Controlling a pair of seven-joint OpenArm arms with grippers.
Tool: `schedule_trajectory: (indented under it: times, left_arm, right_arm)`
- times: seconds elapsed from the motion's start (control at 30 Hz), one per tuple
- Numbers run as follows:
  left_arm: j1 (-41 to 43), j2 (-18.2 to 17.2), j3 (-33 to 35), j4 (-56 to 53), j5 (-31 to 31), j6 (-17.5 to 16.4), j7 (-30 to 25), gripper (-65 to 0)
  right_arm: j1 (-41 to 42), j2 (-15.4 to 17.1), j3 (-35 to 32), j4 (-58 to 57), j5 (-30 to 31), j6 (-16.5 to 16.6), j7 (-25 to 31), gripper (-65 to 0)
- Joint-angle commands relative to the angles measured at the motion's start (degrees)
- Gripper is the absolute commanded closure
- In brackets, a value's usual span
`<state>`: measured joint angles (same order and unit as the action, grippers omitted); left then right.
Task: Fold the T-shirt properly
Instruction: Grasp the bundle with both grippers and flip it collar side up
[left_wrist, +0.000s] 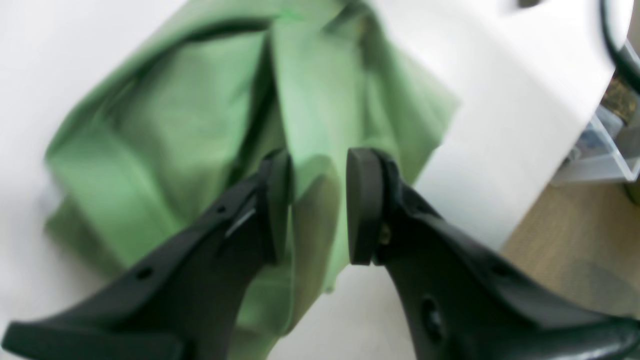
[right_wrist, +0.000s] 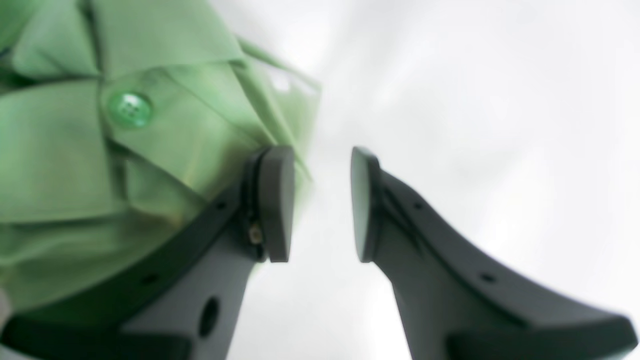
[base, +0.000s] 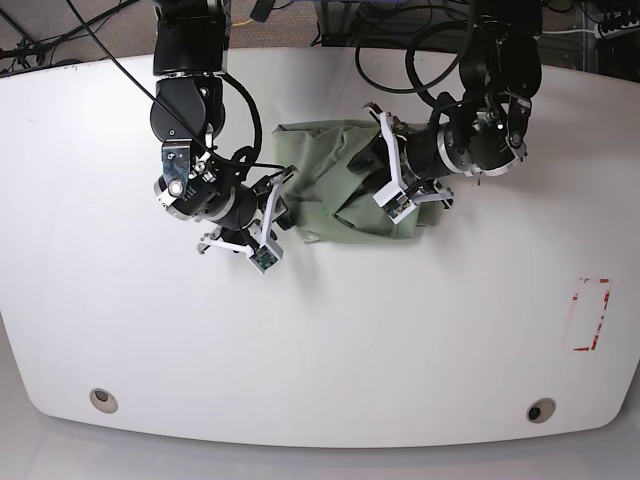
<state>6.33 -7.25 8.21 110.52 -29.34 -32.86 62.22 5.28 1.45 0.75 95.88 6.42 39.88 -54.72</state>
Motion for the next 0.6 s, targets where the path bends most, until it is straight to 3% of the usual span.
schedule_trajectory:
  times: [0.0, 0.27, 0.4, 0.5, 0.57]
  left_arm:
    - [1.3, -1.2, -0.3, 1.0, 0.7, -0.1, -0.8, -17.2]
    - [3.5, -5.4, -3.0, -1.7, 4.5, -0.1, -0.9, -17.2]
    - [1.9, -6.7, -5.9, -8.1, 6.5, -0.1, -1.1, -17.2]
    - [0.7, -7.8, -6.8, -13.8, 8.5, -0.1, -3.4, -17.2]
    - [-0.2, -9.4, -6.8, -18.4, 10.0, -0.1, -7.8, -17.2]
  right_arm:
    - [1.1, -0.4, -0.2, -0.5, 1.5, 0.1, 2.5, -17.6]
    - [0.9, -0.6, -1.4, -8.3, 1.5, 0.1, 8.3, -17.6]
    - [1.0, -0.5, -3.4, -12.1, 1.4, 0.1, 11.7, -17.6]
    - [0.7, -0.5, -3.7, -12.4, 1.4, 0.1, 12.0, -17.6]
    - [0.3, -0.5, -3.7, -12.2, 1.4, 0.1, 12.0, -17.6]
